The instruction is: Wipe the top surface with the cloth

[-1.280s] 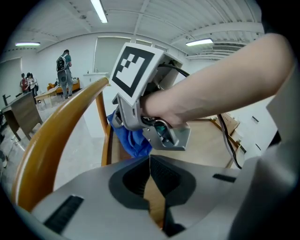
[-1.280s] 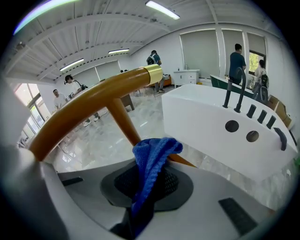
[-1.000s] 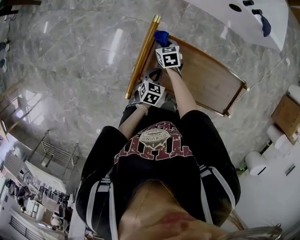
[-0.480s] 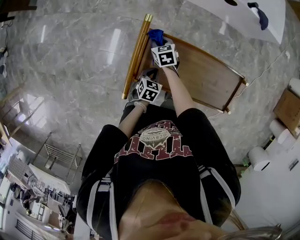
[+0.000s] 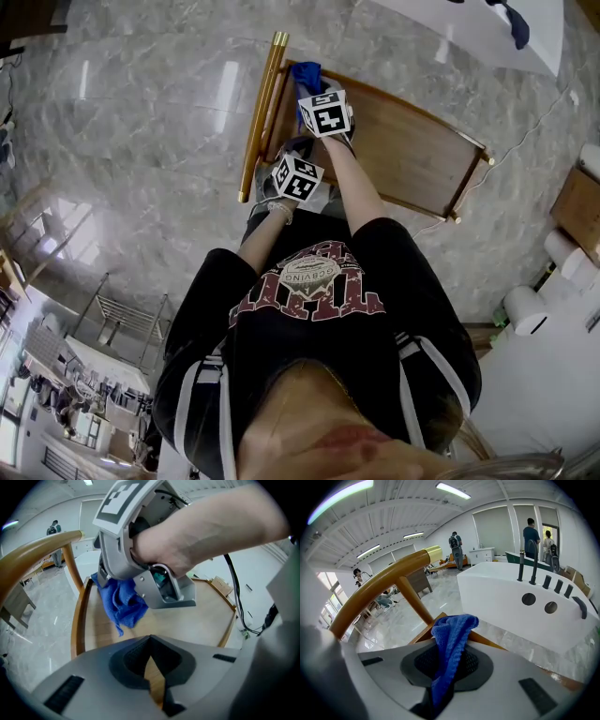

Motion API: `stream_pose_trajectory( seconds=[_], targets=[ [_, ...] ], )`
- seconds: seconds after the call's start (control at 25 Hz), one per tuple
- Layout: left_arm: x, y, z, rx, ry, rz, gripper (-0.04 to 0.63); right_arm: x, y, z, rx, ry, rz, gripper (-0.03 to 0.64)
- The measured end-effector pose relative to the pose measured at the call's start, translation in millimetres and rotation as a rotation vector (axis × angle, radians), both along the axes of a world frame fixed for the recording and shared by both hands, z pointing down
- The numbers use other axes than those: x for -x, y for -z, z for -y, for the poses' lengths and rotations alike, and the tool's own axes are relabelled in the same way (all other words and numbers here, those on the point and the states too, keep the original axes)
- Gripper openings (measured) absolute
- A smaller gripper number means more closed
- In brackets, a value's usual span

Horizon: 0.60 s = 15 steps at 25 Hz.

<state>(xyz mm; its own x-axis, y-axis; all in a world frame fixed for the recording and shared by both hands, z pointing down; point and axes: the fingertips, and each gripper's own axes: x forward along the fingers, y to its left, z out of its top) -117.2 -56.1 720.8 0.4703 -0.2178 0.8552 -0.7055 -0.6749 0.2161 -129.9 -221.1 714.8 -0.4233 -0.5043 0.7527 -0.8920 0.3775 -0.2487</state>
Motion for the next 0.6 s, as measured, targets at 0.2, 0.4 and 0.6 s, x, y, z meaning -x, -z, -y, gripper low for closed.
stream_pose_trajectory(
  seconds=[0.2, 0.4, 0.6],
  targets=[
    [3, -9, -10, 0.003, -0.067, 0.067, 0.048, -11, 2, -5, 0.003, -0.006, 0.006, 0.055],
    [3, -7, -11, -0.033, -0.083, 0.078, 0.048, -20, 3, -8, 0.005, -0.005, -0.002, 0.055],
    [6, -7, -7, 0.003, -0.061, 0.069, 0.048, -27, 3, -9, 0.009, -0.013, -0.003, 0.055]
  ],
)
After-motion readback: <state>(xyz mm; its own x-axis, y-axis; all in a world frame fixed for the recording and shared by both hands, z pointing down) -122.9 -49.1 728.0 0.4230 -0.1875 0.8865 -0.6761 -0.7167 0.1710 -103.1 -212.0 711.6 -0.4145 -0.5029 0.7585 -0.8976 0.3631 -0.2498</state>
